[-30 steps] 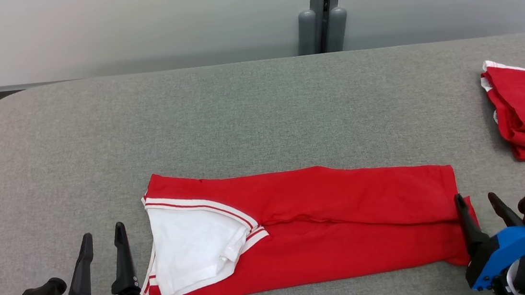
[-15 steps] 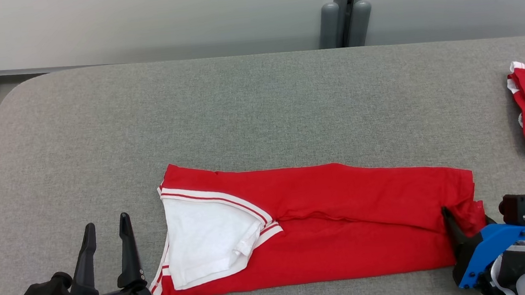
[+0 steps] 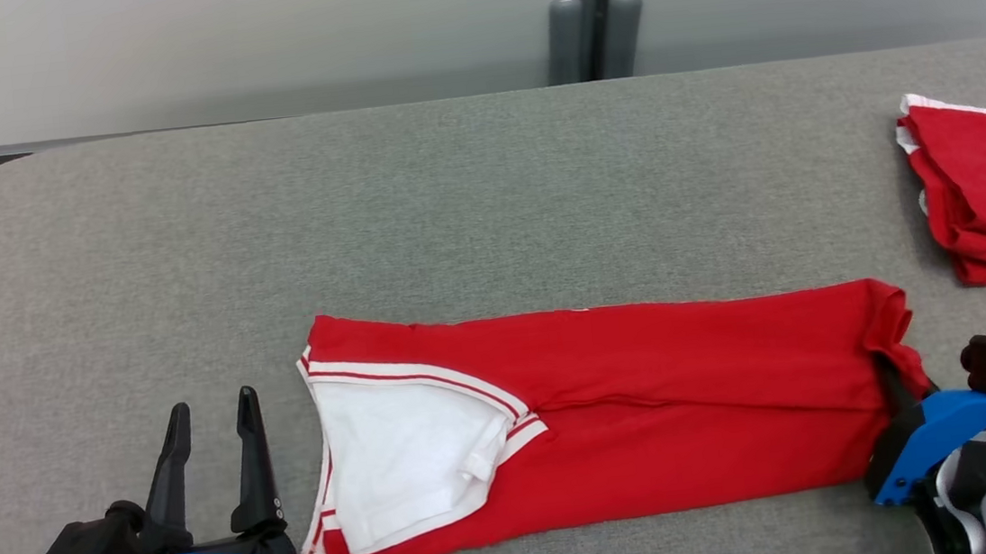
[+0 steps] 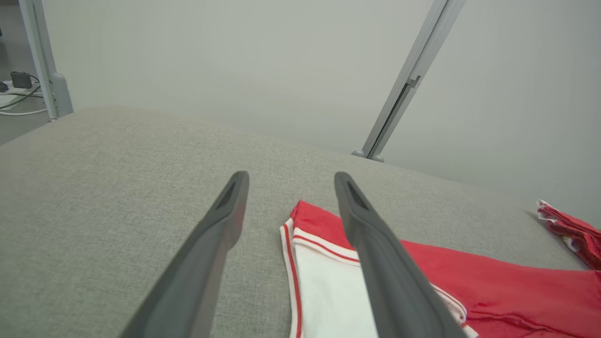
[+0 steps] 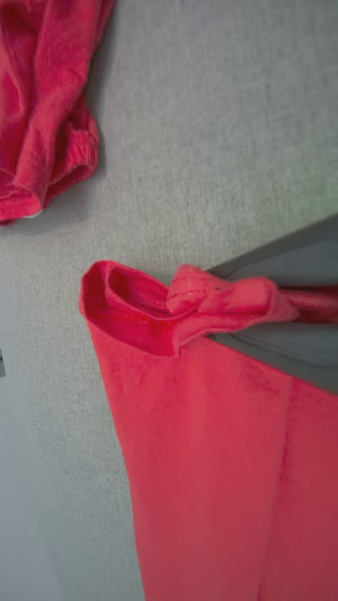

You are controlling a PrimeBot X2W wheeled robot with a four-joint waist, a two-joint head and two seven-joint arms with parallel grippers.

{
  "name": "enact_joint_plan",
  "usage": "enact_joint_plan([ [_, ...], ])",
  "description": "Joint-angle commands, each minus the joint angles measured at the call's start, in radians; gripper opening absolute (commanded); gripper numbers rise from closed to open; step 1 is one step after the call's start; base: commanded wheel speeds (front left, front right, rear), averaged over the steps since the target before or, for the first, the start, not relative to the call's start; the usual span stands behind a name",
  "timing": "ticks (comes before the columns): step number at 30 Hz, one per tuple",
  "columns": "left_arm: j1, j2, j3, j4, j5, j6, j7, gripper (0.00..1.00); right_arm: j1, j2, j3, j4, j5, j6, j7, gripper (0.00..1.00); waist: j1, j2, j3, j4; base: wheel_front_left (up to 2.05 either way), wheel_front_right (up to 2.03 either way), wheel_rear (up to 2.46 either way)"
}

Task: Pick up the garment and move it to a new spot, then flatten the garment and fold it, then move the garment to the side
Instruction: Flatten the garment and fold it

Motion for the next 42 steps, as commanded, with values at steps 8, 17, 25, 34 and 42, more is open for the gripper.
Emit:
enact_joint_plan([
  [8, -0.024, 0.015, -0.015, -0.019, 0.017, 0.004, 0.020, 1.00, 0.049, -0.030, -0.064, -0.178, -0.019, -0.001, 0.037, 0.00, -0.0001, -0.0001, 0.009, -0.122, 0.00, 0.00, 0.00],
  [17, -0.044, 0.012, -0.033, 0.007, 0.025, -0.001, 0.028, 1.00, 0.058, -0.010, 0.063, -0.314, 0.046, -0.001, 0.096, 0.00, -0.0001, -0.0001, 0.001, -0.113, 0.00, 0.00, 0.00],
  [25, -0.030, 0.012, -0.039, 0.022, 0.027, 0.004, 0.022, 1.00, 0.056, -0.004, 0.297, -0.361, 0.232, -0.001, 0.110, 0.00, -0.0001, -0.0001, -0.030, 0.003, 0.00, 0.00, 0.00],
  [34, -0.021, 0.010, -0.052, 0.020, 0.019, 0.001, 0.026, 1.00, -0.040, -0.005, 0.517, -0.216, 0.416, -0.001, 0.032, 0.00, -0.0001, -0.0001, -0.047, 0.108, 0.00, 0.00, 0.00],
  [42, -0.020, 0.002, -0.060, 0.025, 0.012, 0.000, 0.023, 1.00, -0.161, -0.005, 0.673, 0.002, 0.534, -0.001, -0.030, 0.00, -0.0001, -0.0001, -0.049, 0.135, 0.00, 0.00, 0.00],
])
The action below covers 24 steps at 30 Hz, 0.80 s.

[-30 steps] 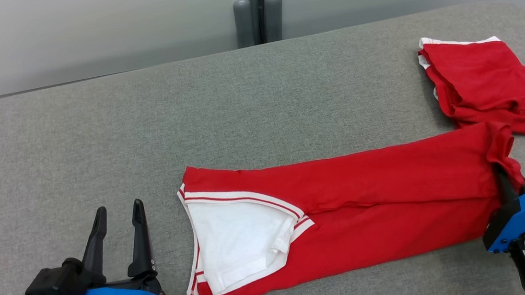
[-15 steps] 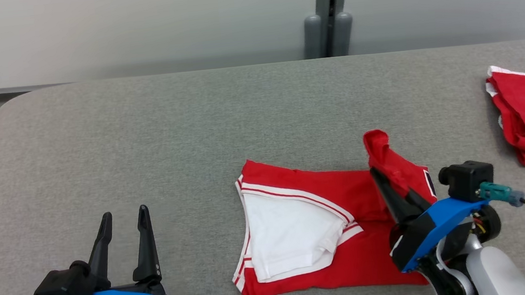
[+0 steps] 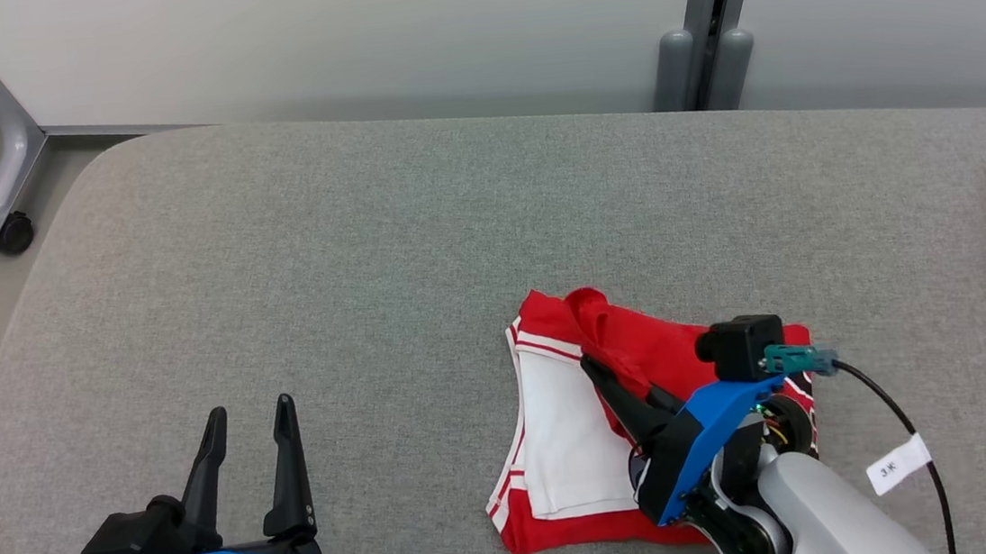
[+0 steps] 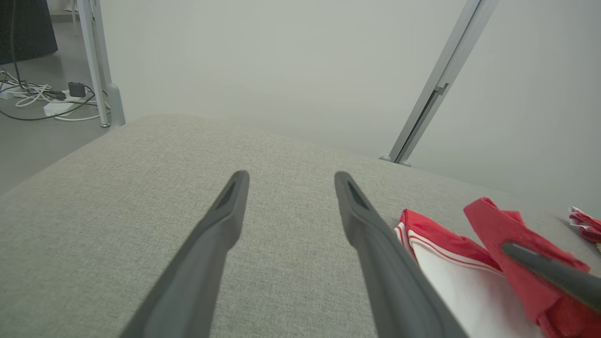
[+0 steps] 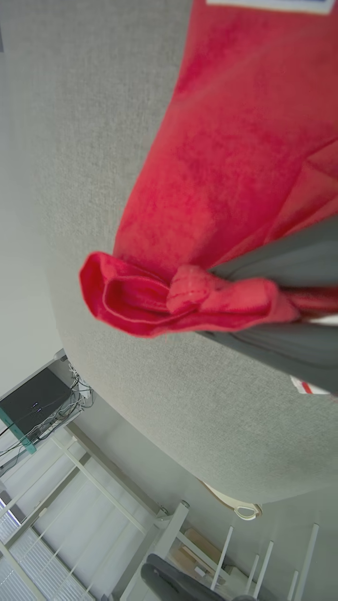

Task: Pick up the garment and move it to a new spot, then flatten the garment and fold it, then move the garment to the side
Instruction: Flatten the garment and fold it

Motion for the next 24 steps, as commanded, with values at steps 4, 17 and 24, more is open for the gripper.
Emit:
enact_joint_plan([
  [4, -0.006, -0.006, -0.001, 0.008, -0.006, -0.006, -0.007, 1.00, -0.092, -0.003, 0.097, 0.107, 0.081, 0.000, -0.044, 0.03, 0.0001, 0.0000, 0.007, 0.002, 0.00, 0.00, 0.00],
  [17, -0.018, -0.013, -0.012, 0.024, -0.006, -0.005, -0.014, 1.00, -0.239, -0.003, 0.289, 0.200, 0.238, 0.000, -0.187, 1.00, 0.0001, 0.0000, 0.017, -0.012, 0.00, 0.00, 0.00],
  [24, -0.019, -0.014, -0.007, 0.022, -0.008, 0.000, -0.022, 1.00, -0.309, -0.002, 0.224, 0.306, 0.096, 0.000, -0.279, 1.00, 0.0001, 0.0000, 0.020, -0.039, 0.00, 0.00, 0.00],
])
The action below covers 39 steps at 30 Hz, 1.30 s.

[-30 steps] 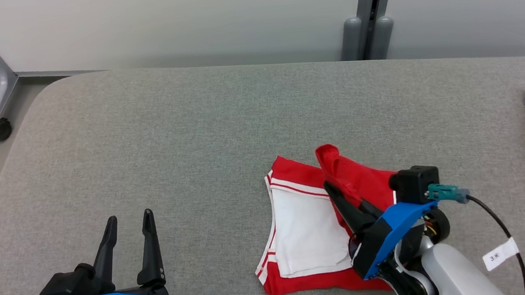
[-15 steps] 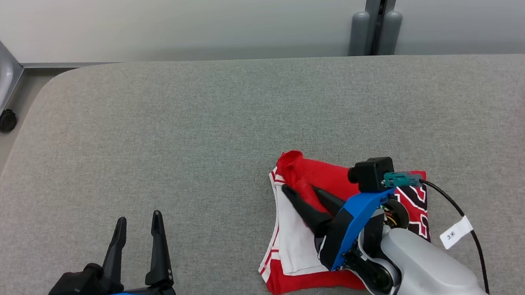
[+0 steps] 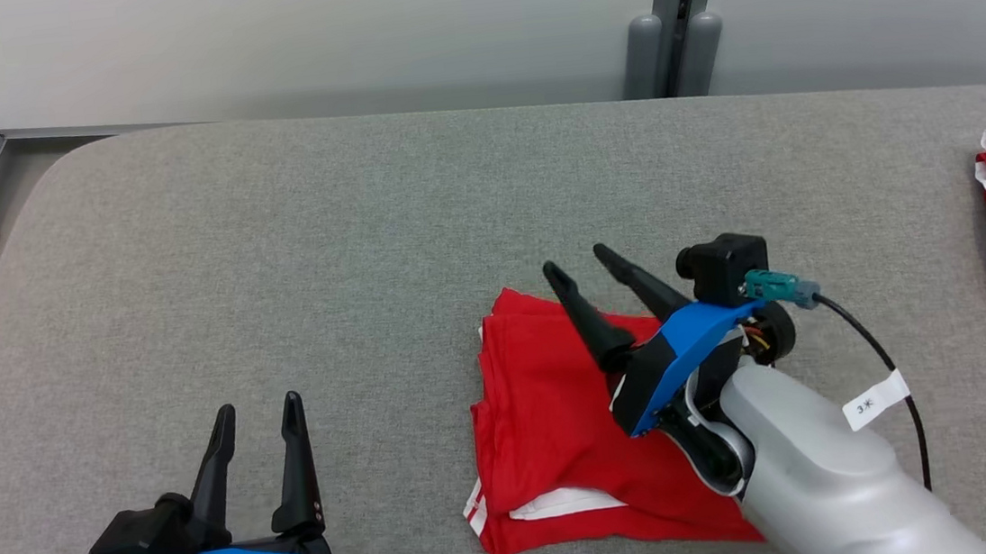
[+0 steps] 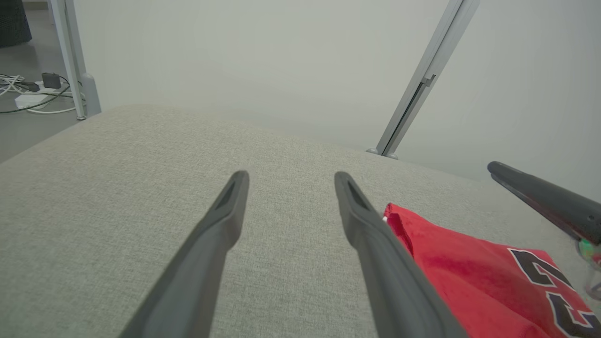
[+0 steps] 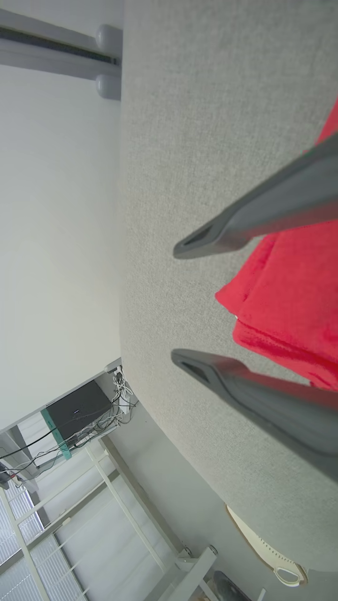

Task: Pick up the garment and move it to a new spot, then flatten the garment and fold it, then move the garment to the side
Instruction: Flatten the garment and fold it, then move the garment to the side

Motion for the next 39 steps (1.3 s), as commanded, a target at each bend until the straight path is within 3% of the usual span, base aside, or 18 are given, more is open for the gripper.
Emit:
enact_joint_plan([
  [1, -0.008, 0.002, 0.004, -0.002, 0.001, 0.006, -0.006, 1.00, -0.020, -0.002, -0.025, 0.014, -0.034, 0.000, -0.011, 1.00, 0.0000, 0.0000, 0.000, -0.006, 0.00, 0.00, 0.00],
  [7, -0.030, -0.004, -0.001, 0.006, 0.013, 0.001, -0.015, 1.00, 0.013, -0.003, -0.208, 0.030, -0.222, 0.000, -0.025, 1.00, 0.0000, 0.0000, -0.003, -0.027, 0.00, 0.00, 0.00],
  [12, -0.049, -0.021, -0.001, 0.032, 0.018, -0.006, -0.026, 1.00, 0.132, -0.002, -0.407, -0.075, -0.423, 0.000, -0.025, 1.00, 0.0000, 0.0000, -0.020, -0.043, 0.00, 0.00, 0.00],
  [17, -0.035, -0.035, 0.008, 0.081, 0.031, -0.012, -0.041, 1.00, 0.296, -0.002, -0.527, -0.204, -0.540, 0.000, -0.025, 1.00, 0.0000, 0.0000, -0.046, -0.061, 0.00, 0.00, 0.00],
  [28, 0.034, -0.058, 0.044, 0.165, 0.047, -0.024, -0.050, 1.00, 0.552, -0.002, -0.634, -0.446, -0.563, 0.000, 0.021, 1.00, 0.0000, 0.0000, -0.079, -0.085, 0.00, 0.00, 0.00],
  [39, 0.050, -0.077, 0.060, 0.174, 0.081, -0.040, -0.050, 1.00, 0.621, -0.002, -0.649, -0.534, -0.553, 0.000, 0.063, 1.00, 0.0000, 0.0000, -0.096, -0.085, 0.00, 0.00, 0.00],
])
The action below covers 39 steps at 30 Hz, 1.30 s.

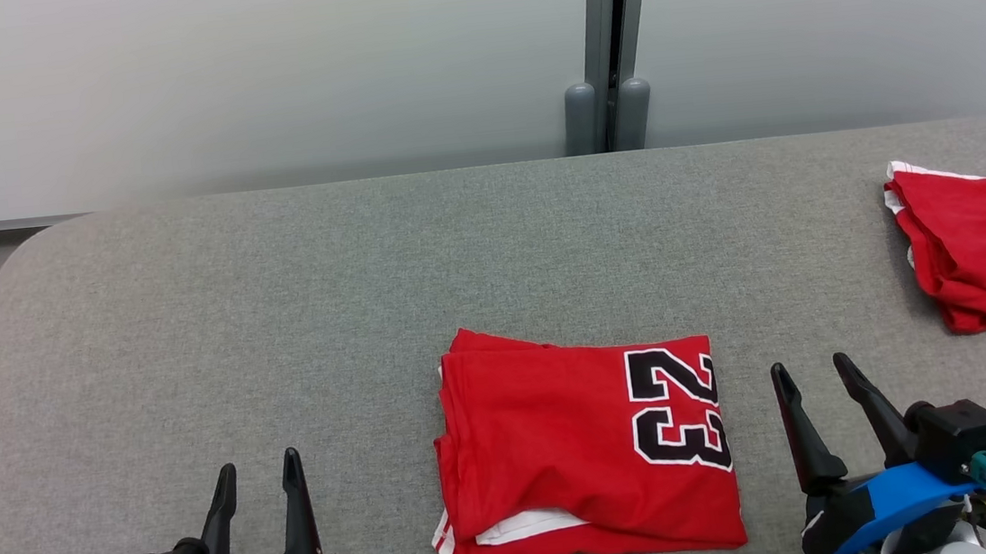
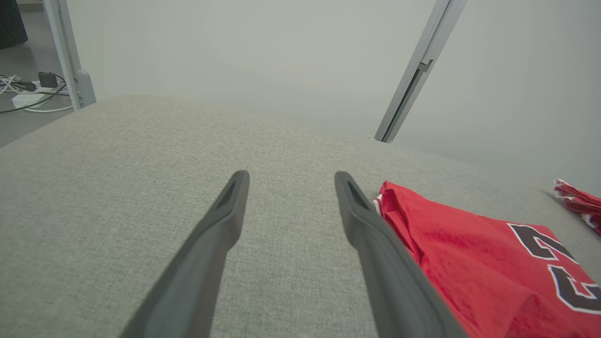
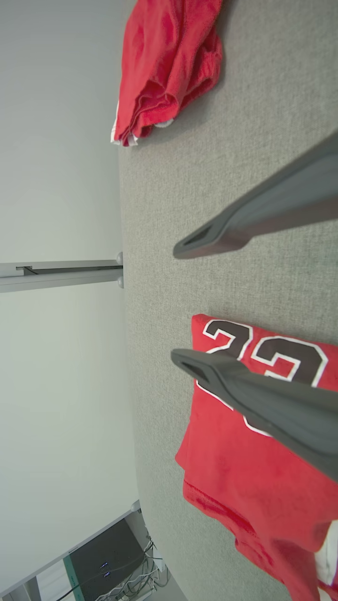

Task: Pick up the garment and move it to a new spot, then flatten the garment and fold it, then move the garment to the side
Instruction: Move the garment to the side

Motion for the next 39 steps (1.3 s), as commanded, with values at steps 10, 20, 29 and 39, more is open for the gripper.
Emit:
enact_joint_plan([
  [10, 0.000, -0.009, 0.012, 0.004, 0.021, -0.009, -0.005, 1.00, 0.022, -0.002, 0.003, -0.029, 0.008, 0.000, 0.018, 1.00, 0.0001, 0.0000, 0.004, 0.002, 0.00, 0.00, 0.00],
  [20, -0.009, -0.011, 0.021, -0.002, 0.031, -0.012, -0.005, 1.00, -0.025, -0.002, -0.037, -0.021, -0.043, 0.000, 0.127, 1.00, 0.0001, 0.0000, 0.013, 0.010, 0.00, 0.00, 0.00],
  [29, -0.009, -0.016, 0.055, -0.016, 0.036, -0.005, -0.005, 1.00, -0.073, -0.002, -0.056, -0.007, -0.043, 0.000, 0.421, 1.00, 0.0001, 0.0000, 0.040, 0.068, 0.00, 0.00, 0.00],
  [39, 0.003, -0.028, 0.080, -0.017, 0.047, -0.017, -0.005, 1.00, -0.122, -0.002, -0.038, 0.096, 0.067, 0.000, 0.576, 1.00, 0.0001, 0.0000, 0.062, 0.121, 0.00, 0.00, 0.00],
])
